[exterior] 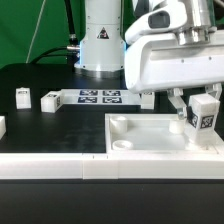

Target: Assemble one leg

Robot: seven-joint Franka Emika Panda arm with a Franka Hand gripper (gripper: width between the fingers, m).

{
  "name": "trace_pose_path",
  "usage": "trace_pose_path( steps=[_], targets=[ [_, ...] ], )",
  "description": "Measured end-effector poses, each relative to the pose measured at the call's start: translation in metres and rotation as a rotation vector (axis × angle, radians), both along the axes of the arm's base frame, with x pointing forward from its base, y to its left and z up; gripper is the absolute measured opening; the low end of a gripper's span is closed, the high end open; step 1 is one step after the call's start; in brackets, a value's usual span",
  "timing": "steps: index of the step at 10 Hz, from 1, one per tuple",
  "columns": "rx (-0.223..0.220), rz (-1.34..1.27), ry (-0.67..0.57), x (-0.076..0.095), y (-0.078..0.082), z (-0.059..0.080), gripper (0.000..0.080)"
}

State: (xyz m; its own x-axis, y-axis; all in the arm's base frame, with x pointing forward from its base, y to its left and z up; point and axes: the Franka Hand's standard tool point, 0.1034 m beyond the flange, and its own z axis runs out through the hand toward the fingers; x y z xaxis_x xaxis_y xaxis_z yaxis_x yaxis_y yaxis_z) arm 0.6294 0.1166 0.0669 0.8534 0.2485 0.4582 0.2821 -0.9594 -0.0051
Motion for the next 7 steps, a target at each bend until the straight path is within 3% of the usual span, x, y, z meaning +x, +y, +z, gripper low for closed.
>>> trace_pose_path(
  steps=[4,5,6,7],
  targets=[
    [0.004,-0.016,-0.074,-0.0031,-0.0026,-0.0015,0.0291],
    [0.004,-0.015,-0.073,-0.0031,-0.0022,-0.0016,0.0394],
    [0.003,-0.015,-0.073,-0.0031,-0.0022,-0.0016,0.0394],
    [0.003,-0.015,-0.073,-0.0031,-0.0023,-0.0016,0.0544]
  ],
)
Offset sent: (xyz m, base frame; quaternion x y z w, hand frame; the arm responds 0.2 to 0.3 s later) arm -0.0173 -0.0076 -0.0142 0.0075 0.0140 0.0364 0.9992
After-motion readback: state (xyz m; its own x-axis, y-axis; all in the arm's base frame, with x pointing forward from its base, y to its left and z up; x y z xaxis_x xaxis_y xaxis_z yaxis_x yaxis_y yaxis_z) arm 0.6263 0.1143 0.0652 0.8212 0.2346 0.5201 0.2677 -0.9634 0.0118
